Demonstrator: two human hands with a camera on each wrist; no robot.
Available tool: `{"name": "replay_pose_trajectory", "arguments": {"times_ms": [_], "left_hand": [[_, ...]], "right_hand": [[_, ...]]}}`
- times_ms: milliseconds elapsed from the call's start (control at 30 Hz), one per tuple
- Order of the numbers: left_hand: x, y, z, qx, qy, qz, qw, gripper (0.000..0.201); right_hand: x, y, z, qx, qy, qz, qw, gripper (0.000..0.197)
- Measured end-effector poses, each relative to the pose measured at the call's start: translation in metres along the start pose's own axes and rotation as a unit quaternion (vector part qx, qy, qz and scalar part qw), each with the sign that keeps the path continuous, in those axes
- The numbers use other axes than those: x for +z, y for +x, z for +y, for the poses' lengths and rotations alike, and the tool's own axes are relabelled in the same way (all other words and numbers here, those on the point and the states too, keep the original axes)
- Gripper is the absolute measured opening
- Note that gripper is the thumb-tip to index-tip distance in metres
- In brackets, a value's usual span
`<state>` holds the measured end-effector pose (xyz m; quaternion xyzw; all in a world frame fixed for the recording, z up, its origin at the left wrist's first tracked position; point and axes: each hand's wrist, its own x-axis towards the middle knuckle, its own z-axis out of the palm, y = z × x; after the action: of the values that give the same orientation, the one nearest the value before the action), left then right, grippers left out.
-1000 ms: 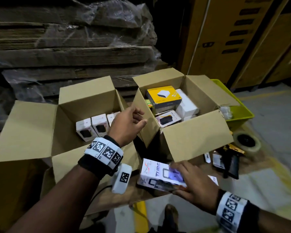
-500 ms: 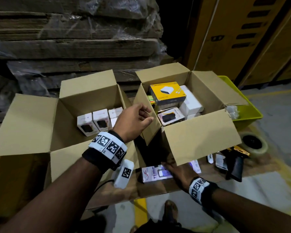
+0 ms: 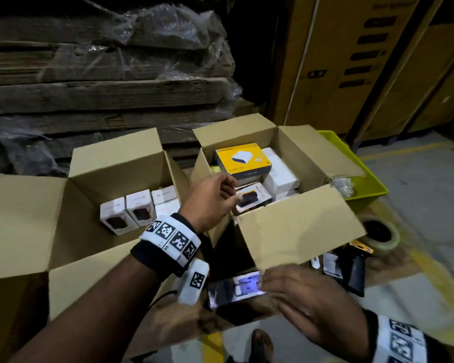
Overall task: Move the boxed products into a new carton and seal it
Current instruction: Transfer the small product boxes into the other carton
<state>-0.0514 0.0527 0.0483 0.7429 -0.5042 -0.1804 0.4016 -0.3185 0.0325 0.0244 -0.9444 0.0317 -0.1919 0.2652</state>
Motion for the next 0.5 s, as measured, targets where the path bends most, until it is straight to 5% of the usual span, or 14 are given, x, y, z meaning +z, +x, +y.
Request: {"name": "replay_pose_trajectory", "arguments": {"times_ms": [233,367,500], "left_hand": [[0.032,0.041,0.000,-0.032,0.045,-0.058,0.997,0.031],[0.045,0.075,0.004,-0.073,0.115,-0.102,0.985,0.034],[0.062,0.099,0.000,-0.104,0.201,-0.129,0.965,0.032]], "right_hand": [[-0.062,0.092,0.068,0.091,-0.013,0.117,0.989,0.014],[-0.080,0.149,0.140,0.261,-0.117,0.021,0.958,0.014],[-0.074,0.180,0.195,0.365,-0.225,-0.140,0.893,0.045]]}}
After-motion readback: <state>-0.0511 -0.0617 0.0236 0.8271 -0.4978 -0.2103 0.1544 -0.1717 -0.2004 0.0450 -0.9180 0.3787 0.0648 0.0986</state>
